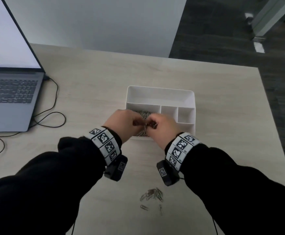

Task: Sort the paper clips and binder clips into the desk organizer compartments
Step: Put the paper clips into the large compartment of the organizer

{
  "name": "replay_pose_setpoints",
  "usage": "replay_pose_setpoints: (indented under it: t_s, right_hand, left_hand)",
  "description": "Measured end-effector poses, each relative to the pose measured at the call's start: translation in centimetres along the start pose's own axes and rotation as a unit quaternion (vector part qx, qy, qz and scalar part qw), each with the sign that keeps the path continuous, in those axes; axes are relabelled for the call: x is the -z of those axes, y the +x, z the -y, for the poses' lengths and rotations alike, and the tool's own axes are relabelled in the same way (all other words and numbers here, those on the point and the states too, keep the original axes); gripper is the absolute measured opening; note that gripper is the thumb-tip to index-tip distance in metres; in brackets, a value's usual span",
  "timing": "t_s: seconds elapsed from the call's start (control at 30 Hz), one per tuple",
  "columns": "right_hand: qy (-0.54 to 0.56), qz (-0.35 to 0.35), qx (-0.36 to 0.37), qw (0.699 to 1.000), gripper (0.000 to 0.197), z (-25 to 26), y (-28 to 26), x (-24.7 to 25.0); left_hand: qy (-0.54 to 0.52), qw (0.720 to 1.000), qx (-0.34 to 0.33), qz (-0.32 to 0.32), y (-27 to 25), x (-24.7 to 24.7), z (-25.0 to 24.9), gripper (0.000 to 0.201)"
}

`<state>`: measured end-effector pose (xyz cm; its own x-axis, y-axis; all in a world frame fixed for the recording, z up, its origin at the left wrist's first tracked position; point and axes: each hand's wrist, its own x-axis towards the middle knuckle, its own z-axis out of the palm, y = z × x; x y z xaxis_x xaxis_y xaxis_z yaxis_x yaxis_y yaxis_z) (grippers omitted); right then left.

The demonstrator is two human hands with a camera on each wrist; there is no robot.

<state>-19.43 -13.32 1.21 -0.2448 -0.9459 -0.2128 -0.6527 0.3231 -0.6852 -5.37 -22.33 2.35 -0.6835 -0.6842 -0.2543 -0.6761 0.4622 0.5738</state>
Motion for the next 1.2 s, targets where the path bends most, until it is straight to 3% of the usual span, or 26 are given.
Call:
replay_pose_setpoints:
  t_s: [0.23,0.4,0.53,0.77,0.87,1.0,1.1,1.2]
  right_hand:
    - [-0.013,0.023,-0.024,0.999,0.023,-0.8,1.6,-1.3]
    - [-0.032,0.033,-0.019,0.999,0.025,-1.3,-0.3,0.0]
    - [0.029,0.023,-0.016,0.999,0.020,-2.5,-2.6,0.3]
    - [0.059,-0.016,0.016,0.998,0.018,-5.0,-7.8,-0.3]
    - [0.007,0.051,-0.007,0.999,0.016,-5.7,-10.2,-1.4]
    - [-0.119,0.188,-0.003,0.975,0.039,-7.3,-13.4,-3.8]
    - [-0.129,0.219,-0.021,0.967,0.067,-7.9,-15.5,-4.9]
    - [-0.144,0.213,-0.003,0.966,0.084,-8.2,-17.0,-5.7]
  left_hand:
    - [0.080,0.996,0.024,0.003,0.5,0.0,1.2,0.016]
    - [0.057,0.998,0.008,-0.011,-1.3,-0.3,1.3,0.015]
    - [0.024,0.999,0.009,-0.029,-4.1,-1.3,1.4,0.012]
    - [0.050,0.993,0.027,0.106,-9.9,-5.9,1.7,0.027]
    - [0.066,0.985,0.030,0.154,-12.1,-8.7,1.6,0.044]
    - [0.077,0.983,0.021,0.168,-14.5,-11.7,1.6,0.068]
    - [0.076,0.986,0.012,0.149,-15.3,-13.0,1.3,0.070]
    - [0.086,0.987,0.003,0.134,-15.5,-13.8,0.9,0.058]
